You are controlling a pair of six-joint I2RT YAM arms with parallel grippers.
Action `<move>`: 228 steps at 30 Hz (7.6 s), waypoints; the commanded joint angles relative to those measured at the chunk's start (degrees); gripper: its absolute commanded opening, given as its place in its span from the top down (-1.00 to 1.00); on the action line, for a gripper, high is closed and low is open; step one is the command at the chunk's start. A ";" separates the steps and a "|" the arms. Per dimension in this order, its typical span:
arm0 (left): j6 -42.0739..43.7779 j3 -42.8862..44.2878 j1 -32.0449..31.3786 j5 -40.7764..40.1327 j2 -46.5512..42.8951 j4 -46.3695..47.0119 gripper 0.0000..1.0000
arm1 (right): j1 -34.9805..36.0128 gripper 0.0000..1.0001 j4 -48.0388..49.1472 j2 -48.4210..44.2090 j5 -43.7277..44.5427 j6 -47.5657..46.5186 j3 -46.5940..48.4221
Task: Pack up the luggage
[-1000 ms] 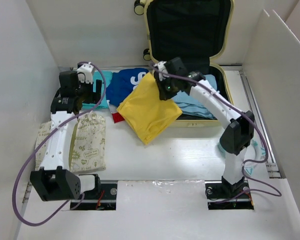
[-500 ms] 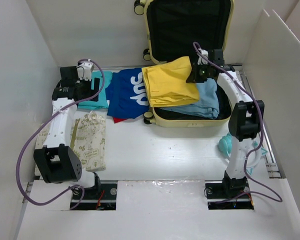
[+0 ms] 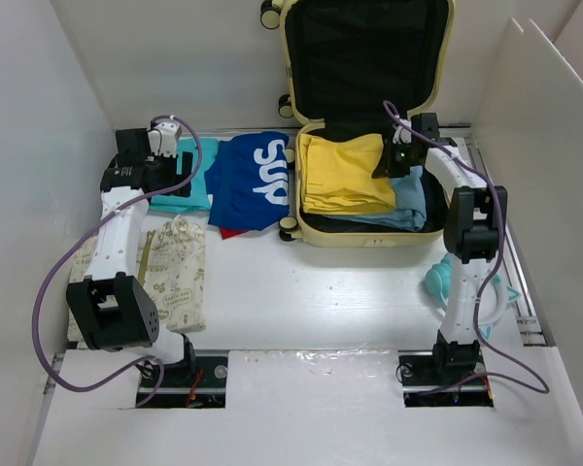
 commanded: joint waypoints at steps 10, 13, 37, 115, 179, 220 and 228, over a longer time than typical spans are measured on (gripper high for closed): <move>0.78 3.13 0.20 1.33 0.15 0.29 -0.45 | 1.22 -0.06 -7.84 -0.68 10.73 -8.73 10.83; 0.78 3.13 0.20 1.33 0.15 0.29 -0.45 | 1.23 -0.37 -10.30 -3.57 17.04 -9.26 12.16; 10.79 -10.13 -0.86 -9.66 -4.16 -6.12 -0.60 | 20.83 0.85 18.95 11.55 10.29 3.22 16.74; 40.95 -12.07 -27.49 -7.38 24.94 15.69 1.00 | 18.11 -0.63 4.99 -47.87 21.54 1.20 -29.33; 29.44 -22.88 -56.67 13.11 -29.02 -23.19 -1.00 | 55.81 -0.47 58.60 -25.72 14.07 44.00 -66.86; -0.64 -25.61 -28.54 -21.88 -30.27 9.07 -1.00 | 27.88 1.00 0.51 -12.28 -4.73 4.01 7.24; 1.74 -26.13 -28.54 -22.93 -27.63 11.01 -1.00 | 12.77 1.00 5.15 -18.25 -10.09 1.73 -3.91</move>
